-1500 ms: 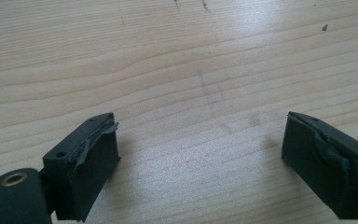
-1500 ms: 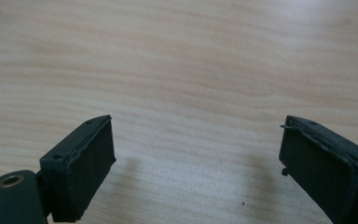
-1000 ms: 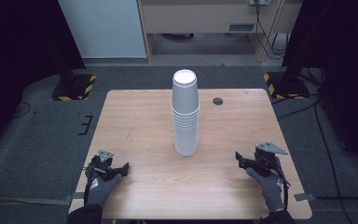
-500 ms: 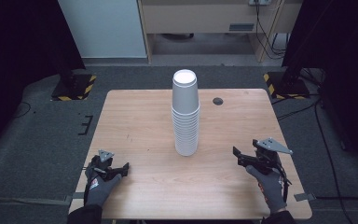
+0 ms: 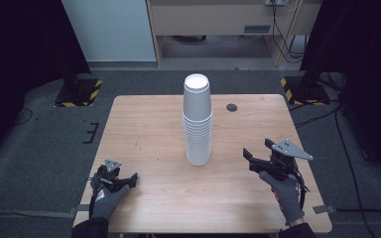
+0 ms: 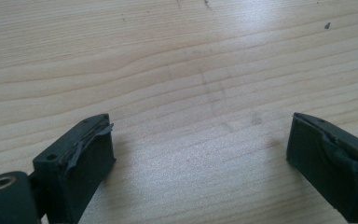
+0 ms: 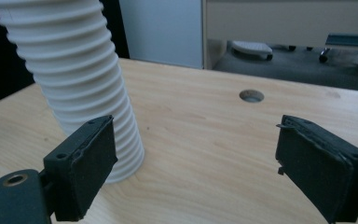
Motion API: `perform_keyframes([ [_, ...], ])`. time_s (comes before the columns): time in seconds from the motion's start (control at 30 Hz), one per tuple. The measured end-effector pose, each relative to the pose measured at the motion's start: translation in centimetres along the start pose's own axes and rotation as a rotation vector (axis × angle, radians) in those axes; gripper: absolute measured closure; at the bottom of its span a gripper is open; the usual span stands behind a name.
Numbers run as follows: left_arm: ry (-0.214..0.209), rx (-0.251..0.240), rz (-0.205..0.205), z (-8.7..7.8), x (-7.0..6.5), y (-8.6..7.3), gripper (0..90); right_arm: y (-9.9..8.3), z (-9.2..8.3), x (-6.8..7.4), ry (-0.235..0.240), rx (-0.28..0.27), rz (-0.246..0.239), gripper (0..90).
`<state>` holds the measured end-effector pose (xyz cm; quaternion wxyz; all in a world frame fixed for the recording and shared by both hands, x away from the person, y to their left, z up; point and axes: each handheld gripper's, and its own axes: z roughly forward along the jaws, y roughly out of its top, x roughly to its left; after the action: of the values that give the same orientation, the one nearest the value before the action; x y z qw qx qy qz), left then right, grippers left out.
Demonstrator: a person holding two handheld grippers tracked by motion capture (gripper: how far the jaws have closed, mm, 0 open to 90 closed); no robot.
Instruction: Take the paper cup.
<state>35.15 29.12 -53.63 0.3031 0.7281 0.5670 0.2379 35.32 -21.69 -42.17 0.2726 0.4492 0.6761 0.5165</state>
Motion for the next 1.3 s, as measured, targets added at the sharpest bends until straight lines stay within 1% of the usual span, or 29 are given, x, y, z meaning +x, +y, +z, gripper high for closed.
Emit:
perform_keyframes([
  [0.03,0.000,0.000,0.000,0.0,0.0,0.0,6.5,0.7,0.0,0.2,0.005,-0.013,0.003,12.8],
  [0.13,0.000,0.000,0.000,0.0,0.0,0.0,6.5,1.2,0.0,0.4,0.009,-0.020,-0.005,13.0],
  [0.17,0.000,0.000,0.000,0.0,0.0,0.0,6.5,1.8,0.0,0.6,0.012,-0.027,-0.005,13.0],
  [0.2,0.000,0.000,0.000,0.0,0.0,0.0,6.5,1.8,0.0,0.6,0.012,-0.027,-0.005,13.0],
  [0.23,0.000,0.000,0.000,0.0,0.0,0.0,6.5,2.5,0.0,0.9,0.014,-0.042,-0.009,13.1],
  [0.3,0.000,0.000,0.000,0.0,0.0,0.0,6.5,2.7,0.0,0.9,0.015,-0.044,-0.011,13.0],
  [0.43,0.000,0.000,0.000,0.0,0.0,0.0,6.5,4.0,-0.1,1.3,0.019,-0.074,-0.005,13.1],
  [0.5,0.000,0.000,0.000,0.0,0.0,0.0,6.5,4.7,-0.1,1.6,0.023,-0.082,-0.014,13.1],
  [0.7,0.000,0.000,0.000,0.0,0.0,0.0,6.5,5.7,0.0,1.9,0.031,-0.093,-0.025,13.1],
  [0.83,0.000,0.000,0.000,0.0,0.0,0.0,6.5,6.7,0.2,2.3,0.049,-0.116,-0.017,13.2],
  [0.9,0.000,0.000,0.000,0.0,0.0,0.0,6.5,6.9,0.2,2.4,0.052,-0.122,-0.015,13.2],
  [0.93,0.000,0.000,0.000,0.0,0.0,0.0,6.5,7.4,0.3,2.7,0.060,-0.131,-0.012,13.2],
  [1.0,0.000,0.000,0.000,0.0,0.0,0.0,6.5,7.6,0.3,2.7,0.061,-0.135,-0.014,13.2],
  [1.17,0.000,0.000,0.000,0.0,0.0,0.0,6.5,9.0,0.8,3.6,0.075,-0.153,-0.027,13.2],
  [1.3,-0.001,0.000,0.000,0.0,0.0,0.0,6.5,9.5,1.1,4.0,0.084,-0.161,-0.030,13.2],
])
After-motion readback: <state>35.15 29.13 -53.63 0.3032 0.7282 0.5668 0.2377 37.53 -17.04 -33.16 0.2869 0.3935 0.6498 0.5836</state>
